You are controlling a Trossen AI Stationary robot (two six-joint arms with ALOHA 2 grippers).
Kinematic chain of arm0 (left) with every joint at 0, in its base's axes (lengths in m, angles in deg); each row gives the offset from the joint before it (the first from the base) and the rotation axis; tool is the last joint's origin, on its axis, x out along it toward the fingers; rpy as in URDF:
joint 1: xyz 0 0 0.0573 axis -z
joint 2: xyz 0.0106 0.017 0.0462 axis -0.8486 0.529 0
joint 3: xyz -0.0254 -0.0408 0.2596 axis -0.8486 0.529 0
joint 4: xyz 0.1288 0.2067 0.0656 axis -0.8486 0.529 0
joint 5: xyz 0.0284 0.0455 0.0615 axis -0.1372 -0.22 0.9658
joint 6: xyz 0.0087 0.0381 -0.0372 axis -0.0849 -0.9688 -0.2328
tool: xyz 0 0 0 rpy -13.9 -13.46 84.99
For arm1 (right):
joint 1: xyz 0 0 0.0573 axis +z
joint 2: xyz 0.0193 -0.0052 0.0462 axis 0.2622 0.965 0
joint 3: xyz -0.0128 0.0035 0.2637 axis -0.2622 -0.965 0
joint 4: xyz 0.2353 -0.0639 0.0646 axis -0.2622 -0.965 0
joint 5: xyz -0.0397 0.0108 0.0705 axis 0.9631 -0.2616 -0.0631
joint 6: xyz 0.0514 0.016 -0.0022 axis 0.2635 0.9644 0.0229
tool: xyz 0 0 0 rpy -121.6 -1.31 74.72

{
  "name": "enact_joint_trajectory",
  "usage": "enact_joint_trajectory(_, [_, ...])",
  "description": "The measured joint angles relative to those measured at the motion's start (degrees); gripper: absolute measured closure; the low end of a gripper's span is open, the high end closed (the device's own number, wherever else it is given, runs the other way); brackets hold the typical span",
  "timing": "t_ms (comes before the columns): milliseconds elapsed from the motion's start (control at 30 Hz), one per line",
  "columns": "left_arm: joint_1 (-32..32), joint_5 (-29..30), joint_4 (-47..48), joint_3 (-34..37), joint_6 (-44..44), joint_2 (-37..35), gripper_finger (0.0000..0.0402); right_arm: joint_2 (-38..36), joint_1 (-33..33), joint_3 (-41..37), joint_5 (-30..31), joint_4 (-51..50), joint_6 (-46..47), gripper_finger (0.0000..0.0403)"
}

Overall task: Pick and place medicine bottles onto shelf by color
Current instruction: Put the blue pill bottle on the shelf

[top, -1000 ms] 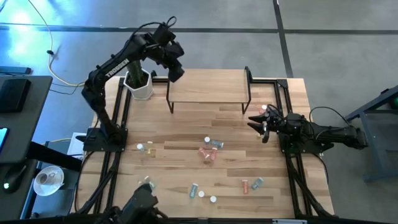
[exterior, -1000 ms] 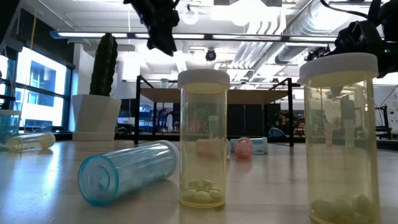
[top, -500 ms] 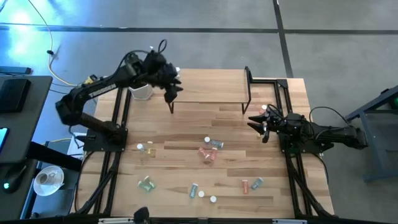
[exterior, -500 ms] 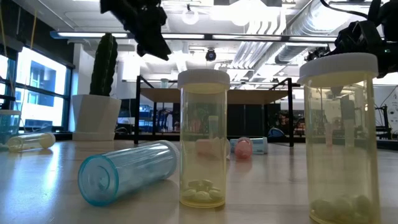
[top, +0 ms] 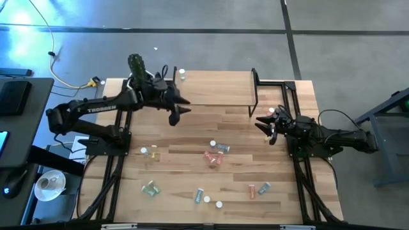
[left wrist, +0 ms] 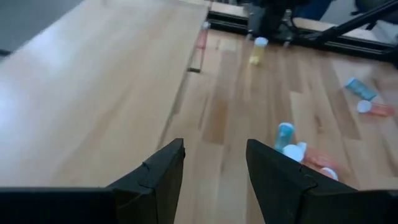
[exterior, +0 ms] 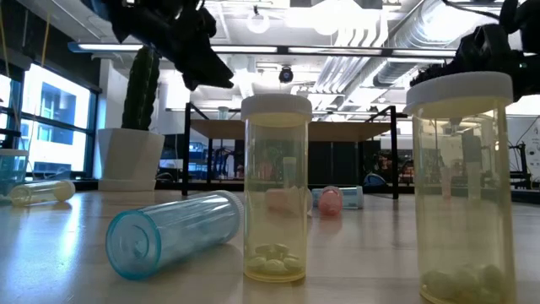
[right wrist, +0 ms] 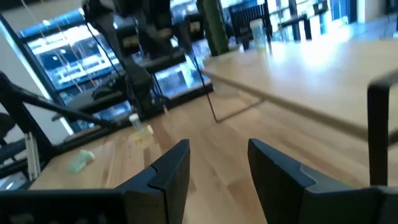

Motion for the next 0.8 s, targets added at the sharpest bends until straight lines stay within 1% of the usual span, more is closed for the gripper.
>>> enact_joint_trajectory(100, [1.6, 0.0, -7.1, 2.8, 0.3, -0.1, 0.0239, 0.0, 0.0, 0.0, 0.0, 5.4, -1.1, 0.0249])
enact_joint_trajectory(167, [2.5, 0.0, -9.3, 3.7, 0.3, 0.0, 0.0238, 0.0, 0.0, 0.0, 0.0, 8.5, -2.2, 0.0249])
enact_joint_trajectory(300, [3.7, 0.0, -11.2, 3.7, -1.1, -0.1, 0.0236, 0.4, 0.0, 1.9, -0.1, 8.9, -4.7, 0.0247])
enact_joint_trajectory(400, [4.1, 0.0, -11.4, 3.7, -2.2, -0.1, 0.0236, 2.2, 0.0, 4.1, -0.2, 10.4, -7.0, 0.0234])
enact_joint_trajectory(500, [4.3, 0.0, -11.4, 3.7, -1.8, -0.1, 0.0236, 5.8, 0.0, 6.2, -0.2, 11.1, -8.7, 0.0212])
enact_joint_trajectory(600, [4.4, 0.0, -11.4, 3.7, -1.8, -0.1, 0.0236, 10.6, 0.0, 8.4, -0.2, 11.6, -8.5, 0.0194])
enact_joint_trajectory(733, [4.4, 0.0, -10.8, 3.7, -1.5, -0.1, 0.0236, 19.0, 0.0, 11.3, -0.3, 11.5, -6.9, 0.0187])
enact_joint_trajectory(800, [4.5, 0.0, -9.9, 3.7, 0.1, -0.1, 0.0236, 23.3, 0.0, 12.8, -0.5, 11.5, -6.9, 0.0187])
